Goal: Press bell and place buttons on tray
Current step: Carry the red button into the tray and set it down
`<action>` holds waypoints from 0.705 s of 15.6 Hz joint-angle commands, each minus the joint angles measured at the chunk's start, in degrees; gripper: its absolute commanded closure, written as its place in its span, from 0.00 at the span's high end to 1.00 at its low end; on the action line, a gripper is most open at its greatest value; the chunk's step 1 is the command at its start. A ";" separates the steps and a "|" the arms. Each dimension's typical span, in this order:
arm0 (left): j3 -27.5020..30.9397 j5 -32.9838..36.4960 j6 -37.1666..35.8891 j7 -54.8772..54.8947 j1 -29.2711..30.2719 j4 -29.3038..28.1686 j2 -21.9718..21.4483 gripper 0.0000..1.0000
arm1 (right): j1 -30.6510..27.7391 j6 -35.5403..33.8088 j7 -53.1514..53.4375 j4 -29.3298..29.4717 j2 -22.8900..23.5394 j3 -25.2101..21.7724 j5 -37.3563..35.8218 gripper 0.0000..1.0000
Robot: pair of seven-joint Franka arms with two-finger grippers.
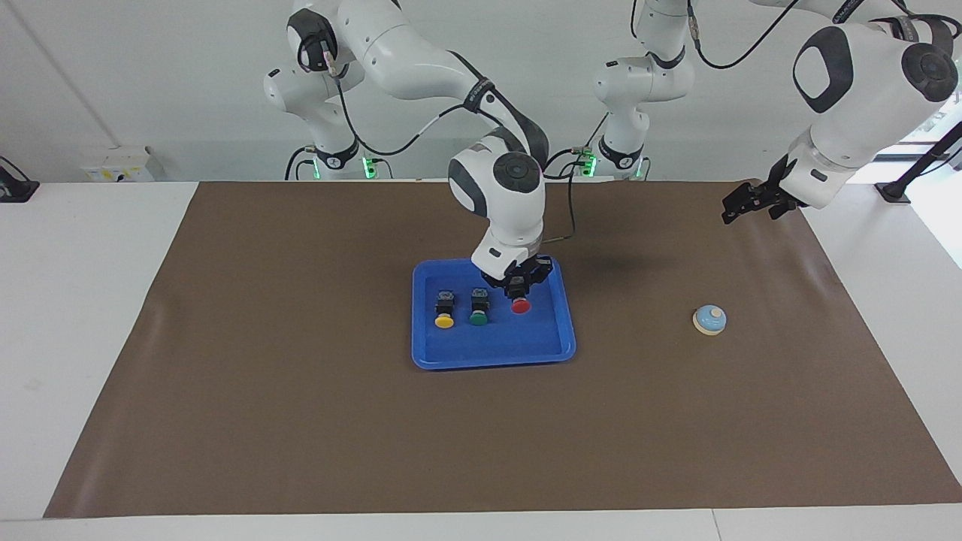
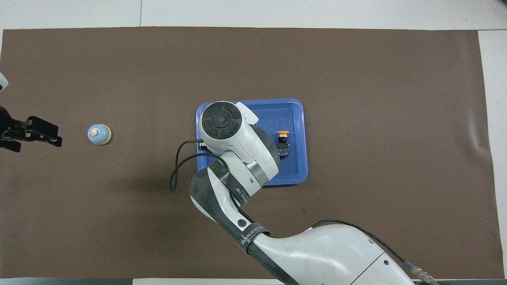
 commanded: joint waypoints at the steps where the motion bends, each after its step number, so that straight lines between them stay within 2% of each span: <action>1: 0.19 -0.04 0.42 0.20 -0.24 -1.58 -1.60 1.00 | -0.61 1.01 0.75 -0.18 0.68 -0.18 0.28 0.00; 6: 0.19 -0.04 0.42 0.20 -0.24 -1.58 -1.60 1.00 | -0.79 6.37 0.66 -5.98 -0.37 -0.36 0.28 0.09; 7: 0.19 0.04 0.42 0.20 -0.24 -1.58 -1.60 1.00 | -0.79 6.29 0.66 -5.98 -0.38 -0.36 0.28 0.17; 8: 0.19 0.04 0.42 0.20 -0.24 -1.58 -1.60 1.00 | -0.70 6.28 0.75 -5.98 -0.38 -0.45 0.28 0.64; 9: 0.19 -0.04 0.42 0.20 -0.24 -1.58 -1.60 1.00 | -0.52 6.28 0.75 -5.98 -0.38 -0.45 0.20 1.00; 11: 0.19 -0.04 0.42 0.20 -0.24 -1.58 -1.60 1.00 | -0.43 4.10 0.84 -5.02 -0.46 -0.62 0.19 1.00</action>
